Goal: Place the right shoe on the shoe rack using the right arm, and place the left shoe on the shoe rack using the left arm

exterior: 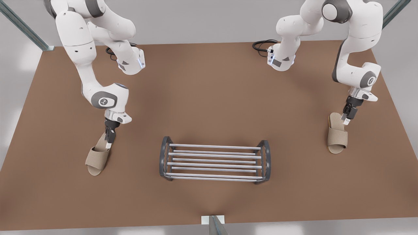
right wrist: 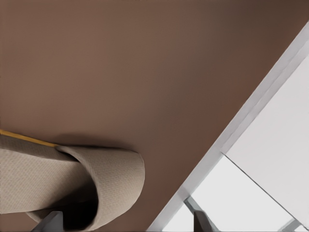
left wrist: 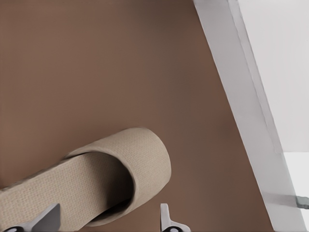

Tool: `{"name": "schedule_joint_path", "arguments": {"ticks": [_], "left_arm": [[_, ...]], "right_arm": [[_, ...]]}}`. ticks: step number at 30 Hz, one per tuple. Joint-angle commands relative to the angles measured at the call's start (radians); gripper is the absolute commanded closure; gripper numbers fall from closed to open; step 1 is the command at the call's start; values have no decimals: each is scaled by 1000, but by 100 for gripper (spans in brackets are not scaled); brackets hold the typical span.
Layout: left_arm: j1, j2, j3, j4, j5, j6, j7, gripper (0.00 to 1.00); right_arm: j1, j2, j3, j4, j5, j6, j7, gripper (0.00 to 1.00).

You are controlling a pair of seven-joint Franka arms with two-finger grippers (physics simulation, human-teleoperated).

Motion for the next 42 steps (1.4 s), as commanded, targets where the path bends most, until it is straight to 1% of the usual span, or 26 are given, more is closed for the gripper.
{"name": "schedule_joint_path", "arguments": {"ticks": [1, 4, 5, 7, 8, 10, 12, 15, 17, 19, 21, 26, 27, 33, 34, 35, 38, 39, 40, 41, 42], "left_arm": [[12, 3, 0, 0, -182, -49, 869, 0], [12, 3, -1, -3, -206, -50, 856, 0], [12, 3, -1, -1, -215, -50, 820, 0], [12, 10, -15, -1, -284, -69, 793, 0], [12, 10, -18, 0, -292, -84, 679, 0], [12, 10, -38, 2, -297, -86, 566, 0], [12, 27, -49, 2, -315, -84, 546, 0], [12, 49, -58, 2, -315, -84, 484, 0], [12, 49, -66, 2, -337, -84, 452, 0], [12, 55, -73, 2, -343, -84, 446, 0], [12, 70, -76, 5, -347, -84, 447, 0], [12, 125, -110, 66, -366, -84, 447, 0], [12, 131, -110, 71, -367, -84, 447, 0], [14, 162, -129, 109, -374, -84, 446, 0], [14, 168, -135, 114, -374, -83, 446, 0], [14, 170, -138, 115, -378, -84, 446, 0], [14, 170, -146, 124, -380, -83, 424, 1], [14, 176, -146, 124, -380, -83, 424, 20], [14, 176, -146, 124, -377, -83, 424, 37], [14, 177, -146, 124, -375, -83, 424, 43], [14, 177, -146, 124, -375, -83, 424, 45]], "right_arm": [[1, 7, -3, -12, -145, -56, 836, 0], [-1, 19, -12, -7, -176, -119, 843, 0], [1, 44, -26, 0, -179, -141, 872, 0], [1, 61, -67, 34, -262, -141, 880, 0], [-1, 61, -78, 43, -277, -141, 880, 0], [-4, 73, -79, 45, -280, -142, 895, 0], [-4, 104, -84, 48, -329, -162, 952, 0], [-4, 105, -87, 53, -346, -164, 954, 0], [-2, 122, -104, 79, -346, -164, 960, 0], [1, 147, -104, 82, -349, -165, 997, 0], [1, 185, -104, 82, -369, -208, 1044, 0], [3, 190, -104, 128, -374, -207, 1046, 0], [3, 191, -104, 128, -381, -207, 1047, 5], [3, 233, -118, 171, -403, -207, 1079, 6], [3, 236, -119, 171, -403, -207, 1079, 7], [1, 246, -119, 177, -404, -207, 1081, 14], [3, 249, -125, 178, -420, -207, 1084, 14], [3, 249, -127, 180, -418, -207, 1089, 14], [4, 249, -127, 180, -424, -207, 1090, 21], [4, 249, -127, 185, -423, -207, 1090, 26], [4, 251, -127, 186, -420, -207, 1090, 30]]}}
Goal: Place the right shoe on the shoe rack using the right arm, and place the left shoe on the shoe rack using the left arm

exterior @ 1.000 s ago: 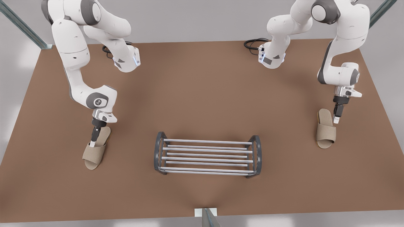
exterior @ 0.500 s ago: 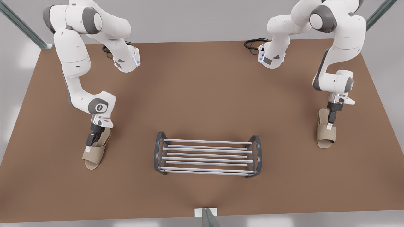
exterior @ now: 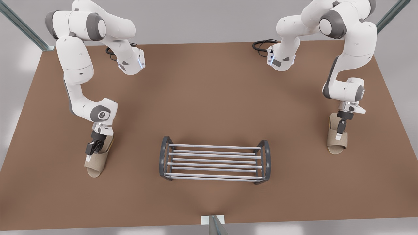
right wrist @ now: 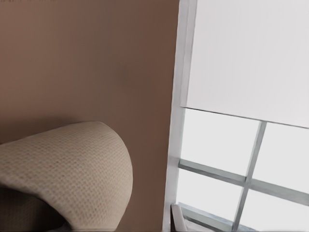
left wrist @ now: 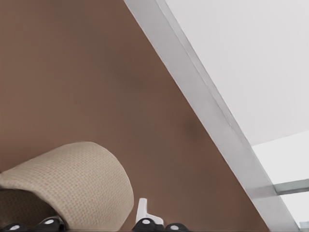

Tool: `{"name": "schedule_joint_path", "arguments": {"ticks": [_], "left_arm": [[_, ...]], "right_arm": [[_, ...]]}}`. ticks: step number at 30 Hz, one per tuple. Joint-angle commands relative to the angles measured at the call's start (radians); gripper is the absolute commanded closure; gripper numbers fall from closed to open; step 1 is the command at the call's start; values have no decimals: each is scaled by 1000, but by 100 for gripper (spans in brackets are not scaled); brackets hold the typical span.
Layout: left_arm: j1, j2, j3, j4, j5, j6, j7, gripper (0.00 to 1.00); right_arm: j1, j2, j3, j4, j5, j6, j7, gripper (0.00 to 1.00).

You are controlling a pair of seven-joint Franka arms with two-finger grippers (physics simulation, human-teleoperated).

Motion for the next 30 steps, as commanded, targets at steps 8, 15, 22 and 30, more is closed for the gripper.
{"name": "schedule_joint_path", "arguments": {"ticks": [8, 15, 22, 30], "left_arm": [[-1, -20, -23, 22, 9, 11, 1, 67], [-36, -256, -205, 57, 33, 275, -174, 70], [-187, -617, -520, 48, 33, 686, -740, 70], [-194, -437, -833, 302, 30, 794, -990, 70]], "right_arm": [[0, 20, -2, 0, -6, -1, 144, 46], [2, 20, -2, 2, -7, -1, 141, 67], [3, 13, -3, 2, -7, -1, 134, 72], [5, -96, -2, 0, -7, 37, 42, 78]]}}
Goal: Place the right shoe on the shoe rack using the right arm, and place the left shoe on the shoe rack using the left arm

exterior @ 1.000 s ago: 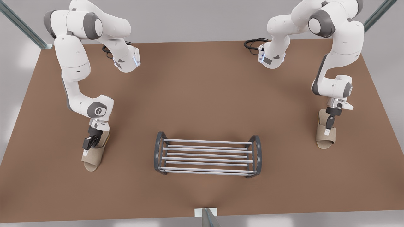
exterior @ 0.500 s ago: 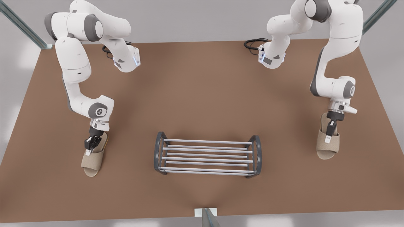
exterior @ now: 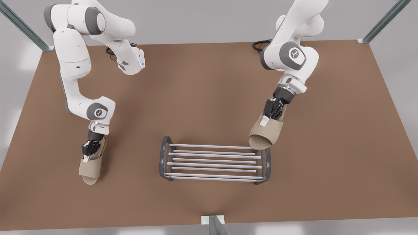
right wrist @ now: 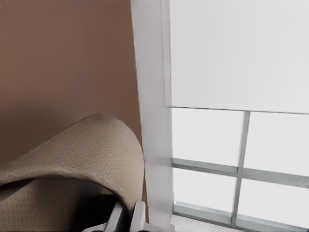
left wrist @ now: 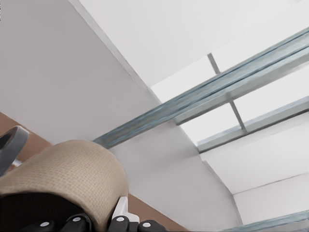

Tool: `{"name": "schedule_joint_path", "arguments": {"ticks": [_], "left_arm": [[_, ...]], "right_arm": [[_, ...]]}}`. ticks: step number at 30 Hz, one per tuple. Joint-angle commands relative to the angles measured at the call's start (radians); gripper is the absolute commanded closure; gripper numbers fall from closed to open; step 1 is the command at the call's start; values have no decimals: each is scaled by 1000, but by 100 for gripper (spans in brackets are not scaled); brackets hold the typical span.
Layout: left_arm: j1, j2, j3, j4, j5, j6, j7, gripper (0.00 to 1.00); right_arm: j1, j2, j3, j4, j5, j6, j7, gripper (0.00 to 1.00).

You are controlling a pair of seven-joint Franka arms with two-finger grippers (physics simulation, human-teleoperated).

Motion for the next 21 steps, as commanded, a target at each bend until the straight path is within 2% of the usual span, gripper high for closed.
{"name": "schedule_joint_path", "arguments": {"ticks": [1, 6, 9, 14, 16, 17, 18, 19, 21], "left_arm": [[16, 77, -28, 70, 2, 130, -518, 70], [-76, 326, -36, 313, 43, 210, -508, 70], [-135, 427, -36, 435, 64, 271, -508, 70], [-144, 573, -21, 475, 255, 271, -508, 70], [-144, 594, -12, 477, 264, 262, -508, 70], [-144, 596, -4, 486, 264, 256, -508, 64], [-144, 602, -4, 491, 264, 255, -508, 20], [-144, 602, -2, 491, 264, 255, -508, 0], [-142, 608, 2, 495, 262, 255, -512, 0]], "right_arm": [[3, -23, 0, -1, 1, 36, -49, 79], [12, -57, -2, -2, 3, 82, -49, 79], [11, -89, 0, -13, 20, 180, -36, 79], [12, -184, 0, -22, 20, 281, -46, 79], [31, -244, 2, -28, 20, 335, -46, 79], [35, -279, 5, -27, 20, 378, -46, 79], [60, -313, 6, -25, 21, 438, -36, 79], [78, -359, 11, -13, 21, 519, -36, 79], [80, -391, 55, 14, 21, 573, -19, 79]]}}
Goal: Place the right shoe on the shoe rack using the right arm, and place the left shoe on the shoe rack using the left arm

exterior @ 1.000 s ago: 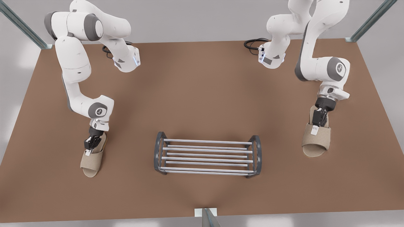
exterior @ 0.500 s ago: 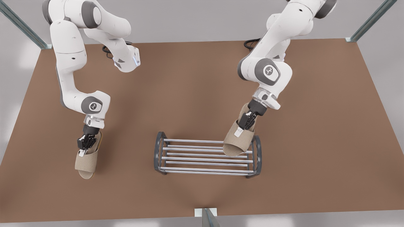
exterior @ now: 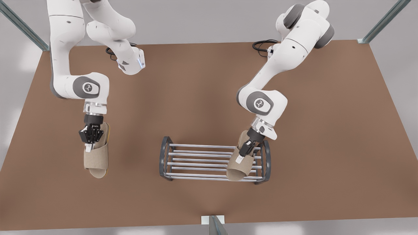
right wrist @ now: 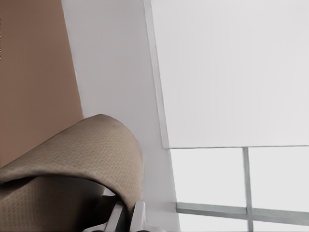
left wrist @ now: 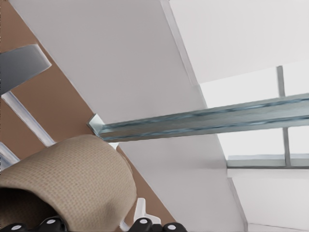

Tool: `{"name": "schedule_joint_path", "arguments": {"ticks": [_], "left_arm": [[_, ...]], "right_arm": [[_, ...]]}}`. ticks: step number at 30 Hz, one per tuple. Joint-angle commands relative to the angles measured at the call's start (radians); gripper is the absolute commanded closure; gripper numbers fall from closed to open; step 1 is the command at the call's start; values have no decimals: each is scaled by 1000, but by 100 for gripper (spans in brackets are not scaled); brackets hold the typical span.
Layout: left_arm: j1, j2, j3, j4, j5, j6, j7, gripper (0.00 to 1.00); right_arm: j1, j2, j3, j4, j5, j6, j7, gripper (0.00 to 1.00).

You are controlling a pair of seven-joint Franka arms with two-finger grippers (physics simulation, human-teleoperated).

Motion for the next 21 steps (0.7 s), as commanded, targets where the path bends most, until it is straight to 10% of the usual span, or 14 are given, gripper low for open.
{"name": "schedule_joint_path", "arguments": {"ticks": [1, 21], "left_arm": [[0, 3, 1, 10, 8, 13, -156, 0], [-81, 183, 1, 331, 44, 214, -162, 0]], "right_arm": [[12, -26, 58, 17, 21, 170, 11, 79], [343, 144, 99, 331, 358, 158, 1, 79]]}}
